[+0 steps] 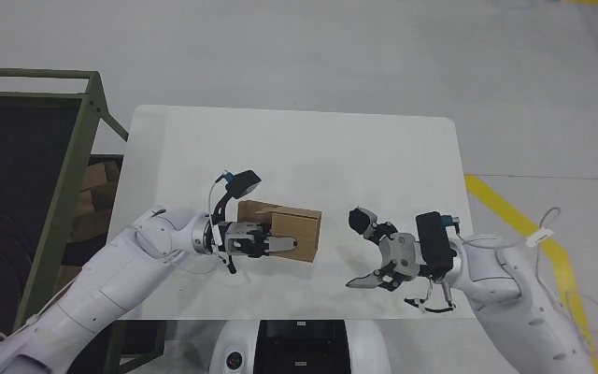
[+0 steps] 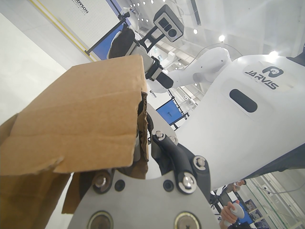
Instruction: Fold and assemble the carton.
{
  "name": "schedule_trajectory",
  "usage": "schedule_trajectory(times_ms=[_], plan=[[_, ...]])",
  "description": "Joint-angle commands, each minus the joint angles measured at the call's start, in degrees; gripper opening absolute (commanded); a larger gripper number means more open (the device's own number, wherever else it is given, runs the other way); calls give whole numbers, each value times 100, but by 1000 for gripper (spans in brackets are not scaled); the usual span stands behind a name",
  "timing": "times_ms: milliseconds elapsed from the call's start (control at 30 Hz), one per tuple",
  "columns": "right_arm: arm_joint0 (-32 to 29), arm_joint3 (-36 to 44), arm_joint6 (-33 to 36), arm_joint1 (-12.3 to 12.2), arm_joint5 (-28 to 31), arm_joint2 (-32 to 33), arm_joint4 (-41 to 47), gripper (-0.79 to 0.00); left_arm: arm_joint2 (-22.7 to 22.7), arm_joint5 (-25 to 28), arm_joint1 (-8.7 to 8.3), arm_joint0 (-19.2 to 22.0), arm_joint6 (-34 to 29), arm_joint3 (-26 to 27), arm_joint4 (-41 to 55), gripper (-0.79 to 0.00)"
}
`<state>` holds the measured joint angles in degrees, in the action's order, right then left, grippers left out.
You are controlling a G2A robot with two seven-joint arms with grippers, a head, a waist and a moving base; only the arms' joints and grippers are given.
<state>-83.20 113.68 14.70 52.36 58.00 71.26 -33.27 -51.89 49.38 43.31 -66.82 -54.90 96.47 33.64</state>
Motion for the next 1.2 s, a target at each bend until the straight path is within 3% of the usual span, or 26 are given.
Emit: schedule_trajectory(times_ms=[0, 667, 767, 933, 1167], plan=[[-6, 38, -18, -4, 0, 3, -52, 0, -25, -13, 11, -19, 35, -27, 34, -785], [-6, 38, -18, -4, 0, 3, -52, 0, -64, -71, 24, -44, 163, -4, -6, -785], [-18, 79, -44, 2, -58, -9, -54, 0, -149, -287, 28, -30, 218, 136, -423, -785], [-41, -25, -49, -2, -70, 21, -7, 0, -373, -217, -11, 33, -153, 428, -1020, -785], [-212, -86, -181, -36, 0, 283, 128, 0, -837, -755, -142, -43, -601, 1088, -2321, -785]])
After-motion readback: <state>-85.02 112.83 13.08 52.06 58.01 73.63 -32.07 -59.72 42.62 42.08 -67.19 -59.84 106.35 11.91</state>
